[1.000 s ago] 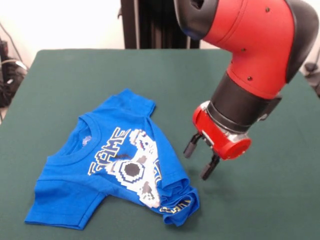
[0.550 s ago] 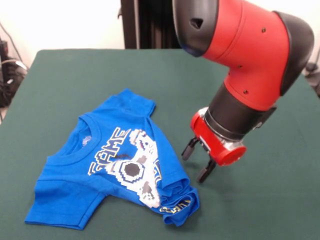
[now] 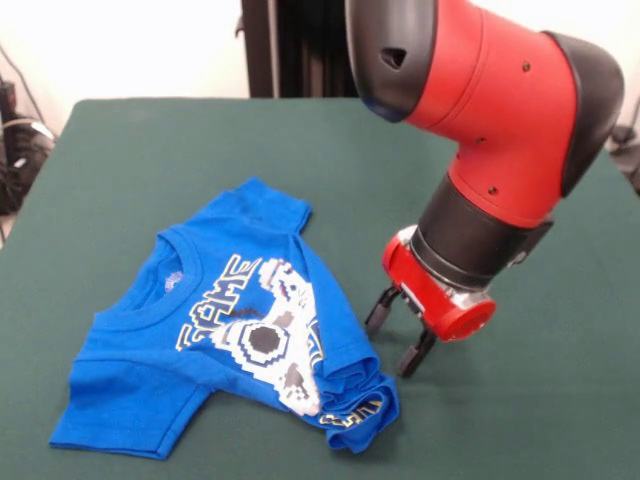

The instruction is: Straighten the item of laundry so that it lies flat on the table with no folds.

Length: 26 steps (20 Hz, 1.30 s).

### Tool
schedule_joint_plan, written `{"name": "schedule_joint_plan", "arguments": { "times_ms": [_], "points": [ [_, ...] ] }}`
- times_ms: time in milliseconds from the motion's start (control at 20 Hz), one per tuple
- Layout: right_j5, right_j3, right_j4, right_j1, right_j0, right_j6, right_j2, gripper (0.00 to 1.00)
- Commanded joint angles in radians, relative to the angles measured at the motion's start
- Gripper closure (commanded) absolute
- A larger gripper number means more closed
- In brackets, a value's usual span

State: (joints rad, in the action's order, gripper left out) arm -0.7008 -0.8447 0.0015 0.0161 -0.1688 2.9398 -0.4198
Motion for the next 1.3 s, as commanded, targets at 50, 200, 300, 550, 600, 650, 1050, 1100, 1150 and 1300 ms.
{"name": "schedule_joint_plan", "arguments": {
  "times_ms": [50, 200, 300, 550, 600, 650, 1050, 1100, 1150, 1300],
  "points": [
    [0.122, -0.070, -0.003, -0.018, -0.049, 0.104, 0.074, 0.00],
    [0.109, -0.060, -0.001, -0.011, -0.063, 0.115, 0.049, 0.00],
    [0.082, -0.040, 0.001, -0.012, -0.066, 0.110, 0.033, 0.00],
    [0.027, 0.007, 0.008, -0.022, -0.072, 0.105, 0.002, 0.00],
    [0.003, 0.020, 0.010, -0.022, -0.073, 0.105, -0.007, 0.00],
    [-0.008, 0.024, 0.012, -0.023, -0.074, 0.107, -0.012, 0.00],
    [-0.064, 0.183, 0.013, -0.134, -0.038, 0.122, -0.086, 0.00],
    [-0.058, 0.208, 0.009, -0.154, -0.031, 0.129, -0.106, 0.00],
    [-0.060, 0.234, 0.007, -0.171, -0.025, 0.134, -0.122, 0.00],
    [-0.078, 0.258, -0.001, -0.178, -0.014, 0.117, -0.161, 0.00]
  ]
}}
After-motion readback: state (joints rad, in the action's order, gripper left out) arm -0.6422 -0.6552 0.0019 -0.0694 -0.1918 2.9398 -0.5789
